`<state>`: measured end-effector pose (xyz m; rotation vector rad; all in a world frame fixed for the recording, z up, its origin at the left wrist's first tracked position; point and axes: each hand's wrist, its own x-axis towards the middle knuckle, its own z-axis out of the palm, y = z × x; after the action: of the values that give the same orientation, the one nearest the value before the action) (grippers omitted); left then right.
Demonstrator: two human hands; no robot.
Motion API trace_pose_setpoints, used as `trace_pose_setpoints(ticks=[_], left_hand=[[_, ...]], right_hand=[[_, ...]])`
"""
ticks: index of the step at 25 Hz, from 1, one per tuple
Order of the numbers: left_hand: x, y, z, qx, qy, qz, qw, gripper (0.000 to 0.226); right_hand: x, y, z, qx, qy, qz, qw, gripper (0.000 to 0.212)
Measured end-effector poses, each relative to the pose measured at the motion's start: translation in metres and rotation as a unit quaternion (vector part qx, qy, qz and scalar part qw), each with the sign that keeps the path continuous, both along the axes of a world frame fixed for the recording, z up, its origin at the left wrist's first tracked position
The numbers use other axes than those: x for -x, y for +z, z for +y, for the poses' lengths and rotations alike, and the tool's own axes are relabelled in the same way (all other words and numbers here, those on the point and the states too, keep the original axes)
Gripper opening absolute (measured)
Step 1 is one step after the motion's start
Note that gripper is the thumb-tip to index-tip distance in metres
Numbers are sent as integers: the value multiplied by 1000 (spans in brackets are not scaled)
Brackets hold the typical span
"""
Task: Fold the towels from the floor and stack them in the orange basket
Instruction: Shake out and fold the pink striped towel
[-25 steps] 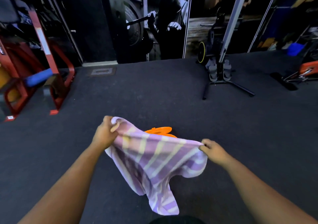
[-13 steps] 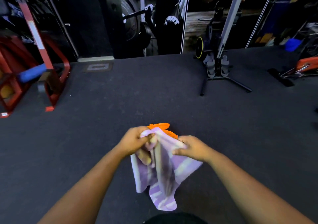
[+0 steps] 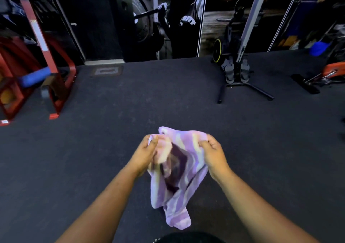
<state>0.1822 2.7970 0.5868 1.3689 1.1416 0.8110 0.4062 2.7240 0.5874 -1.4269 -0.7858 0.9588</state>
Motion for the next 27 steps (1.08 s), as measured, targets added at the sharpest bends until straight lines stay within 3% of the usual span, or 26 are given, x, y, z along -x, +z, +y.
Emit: trace_pose_setpoints(ticks=[2,4,7,10,12,16,19,23,25,27], left_hand=[[-15,2,-8,16,-27,-29,999,51],[-24,6,-14,14,-86,-70,994,43],[-23,12,-17,-49,-121,-39,991,10],[-9,3,-13,-96,-52,22,994,19],[0,-2,-9,-99,-17,19,995,31],[-6,5,-15,-79,-2,7,997,25],[-12,4,-16,-82,64,11,994,16],[-19,2,-17,66,158,-108,979,26],[-26,4,-24,94,131,-112,981,32],[-32,8,-28,106,118,-125,979,38]], right_hand=[[17,7,4,-31,106,-129,985,21],[30,8,7,-2,174,-188,967,35],[32,6,9,-6,146,-254,956,18],[19,2,6,7,110,-277,955,21],[12,-1,5,32,128,-283,950,25],[12,-1,5,43,131,-273,952,26],[11,1,4,55,119,-253,959,26],[13,2,4,68,86,-237,965,4],[19,2,3,80,58,-205,974,16],[28,5,2,67,50,-177,981,15]])
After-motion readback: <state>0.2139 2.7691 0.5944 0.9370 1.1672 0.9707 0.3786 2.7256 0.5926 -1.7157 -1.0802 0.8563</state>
